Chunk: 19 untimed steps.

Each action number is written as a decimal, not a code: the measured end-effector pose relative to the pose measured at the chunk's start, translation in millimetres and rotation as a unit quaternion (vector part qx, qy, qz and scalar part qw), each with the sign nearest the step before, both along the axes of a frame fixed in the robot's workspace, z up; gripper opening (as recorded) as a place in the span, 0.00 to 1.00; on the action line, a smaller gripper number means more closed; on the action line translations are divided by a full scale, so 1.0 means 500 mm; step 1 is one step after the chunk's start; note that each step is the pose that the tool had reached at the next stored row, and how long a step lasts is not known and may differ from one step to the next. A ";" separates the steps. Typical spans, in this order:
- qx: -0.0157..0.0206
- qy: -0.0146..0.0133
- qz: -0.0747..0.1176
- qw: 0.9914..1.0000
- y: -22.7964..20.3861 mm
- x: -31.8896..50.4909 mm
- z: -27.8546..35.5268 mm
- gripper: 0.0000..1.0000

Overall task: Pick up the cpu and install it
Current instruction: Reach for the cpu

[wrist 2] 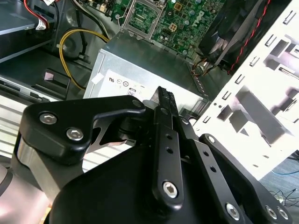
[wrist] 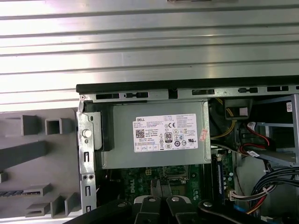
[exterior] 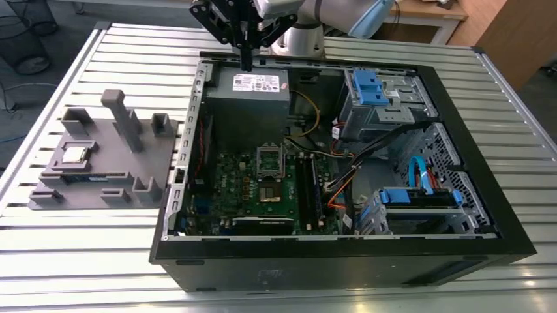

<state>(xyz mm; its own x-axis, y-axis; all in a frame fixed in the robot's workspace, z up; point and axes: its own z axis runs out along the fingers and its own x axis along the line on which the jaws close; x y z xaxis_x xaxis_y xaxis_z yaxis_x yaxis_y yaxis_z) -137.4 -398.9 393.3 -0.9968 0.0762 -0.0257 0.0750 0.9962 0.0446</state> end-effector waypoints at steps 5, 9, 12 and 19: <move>0.000 0.000 0.000 1.000 0.0000 -0.001 0.000 0.11; 0.000 0.000 0.000 1.000 0.0000 -0.006 0.000 0.11; 0.000 0.000 0.000 1.000 0.0000 -0.009 0.000 0.11; 0.000 0.000 0.000 1.000 0.0000 -0.014 0.000 0.11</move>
<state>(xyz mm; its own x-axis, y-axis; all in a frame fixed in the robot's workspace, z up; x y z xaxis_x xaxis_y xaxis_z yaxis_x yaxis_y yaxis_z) -144.6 -398.9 393.3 -0.9968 0.0762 -0.0257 0.0750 0.9962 0.0447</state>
